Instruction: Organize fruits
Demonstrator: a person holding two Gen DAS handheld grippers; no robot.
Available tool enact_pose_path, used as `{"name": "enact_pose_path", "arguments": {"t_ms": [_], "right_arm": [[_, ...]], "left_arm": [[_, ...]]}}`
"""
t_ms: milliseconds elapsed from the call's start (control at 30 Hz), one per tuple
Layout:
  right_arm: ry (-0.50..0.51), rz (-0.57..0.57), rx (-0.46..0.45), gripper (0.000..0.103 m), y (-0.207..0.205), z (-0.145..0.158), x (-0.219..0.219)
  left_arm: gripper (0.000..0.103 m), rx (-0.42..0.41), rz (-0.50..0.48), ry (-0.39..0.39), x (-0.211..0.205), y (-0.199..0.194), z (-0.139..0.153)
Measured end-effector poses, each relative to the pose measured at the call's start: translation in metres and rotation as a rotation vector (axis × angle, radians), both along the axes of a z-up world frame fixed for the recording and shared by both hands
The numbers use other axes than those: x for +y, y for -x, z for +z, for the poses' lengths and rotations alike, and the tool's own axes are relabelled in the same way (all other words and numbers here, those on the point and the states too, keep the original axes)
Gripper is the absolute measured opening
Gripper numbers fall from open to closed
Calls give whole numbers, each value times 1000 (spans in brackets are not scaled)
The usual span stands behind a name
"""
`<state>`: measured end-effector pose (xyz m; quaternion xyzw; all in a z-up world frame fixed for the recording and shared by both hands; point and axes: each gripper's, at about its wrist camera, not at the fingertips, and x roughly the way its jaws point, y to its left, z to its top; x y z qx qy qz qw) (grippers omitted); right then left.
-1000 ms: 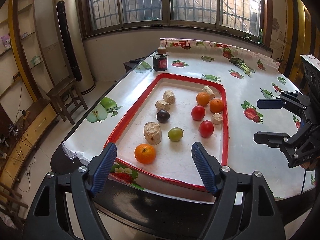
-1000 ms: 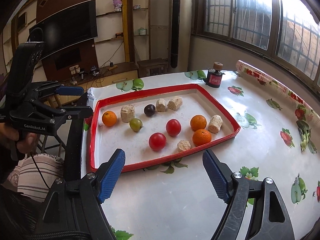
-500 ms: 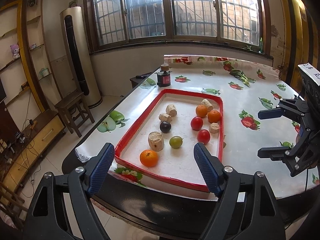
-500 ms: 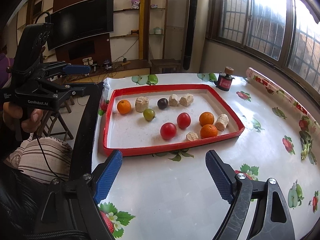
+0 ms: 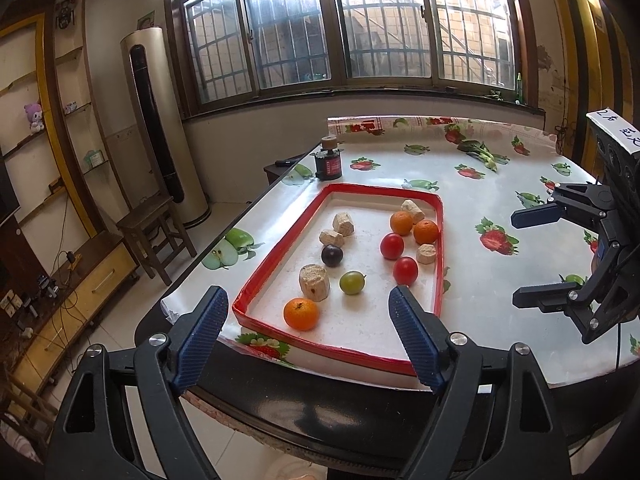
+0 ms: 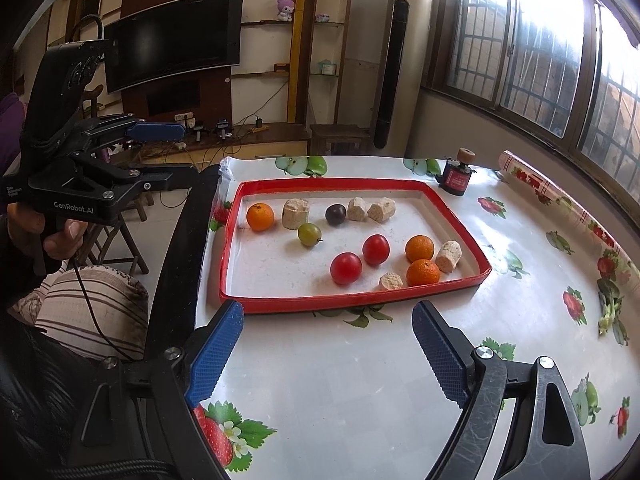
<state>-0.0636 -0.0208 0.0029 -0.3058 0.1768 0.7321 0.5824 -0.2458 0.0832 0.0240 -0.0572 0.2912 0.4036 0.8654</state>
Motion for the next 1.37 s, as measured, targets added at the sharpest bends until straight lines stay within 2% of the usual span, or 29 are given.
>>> {"name": "enact_pose_path", "arguments": {"t_ms": [433,1133,1367], "right_arm": [[0,13,-27,88,7,0,-1],[-55,11,-26,88,13,11,-15],[-58,-1,-23,88,10,12,-19]], "left_arm": [[83,-8,3,-4,-4,5,-1],[83,-44,-12,-46,-13,8,5],[83,-35,-43,-26,-14,1,6]]}}
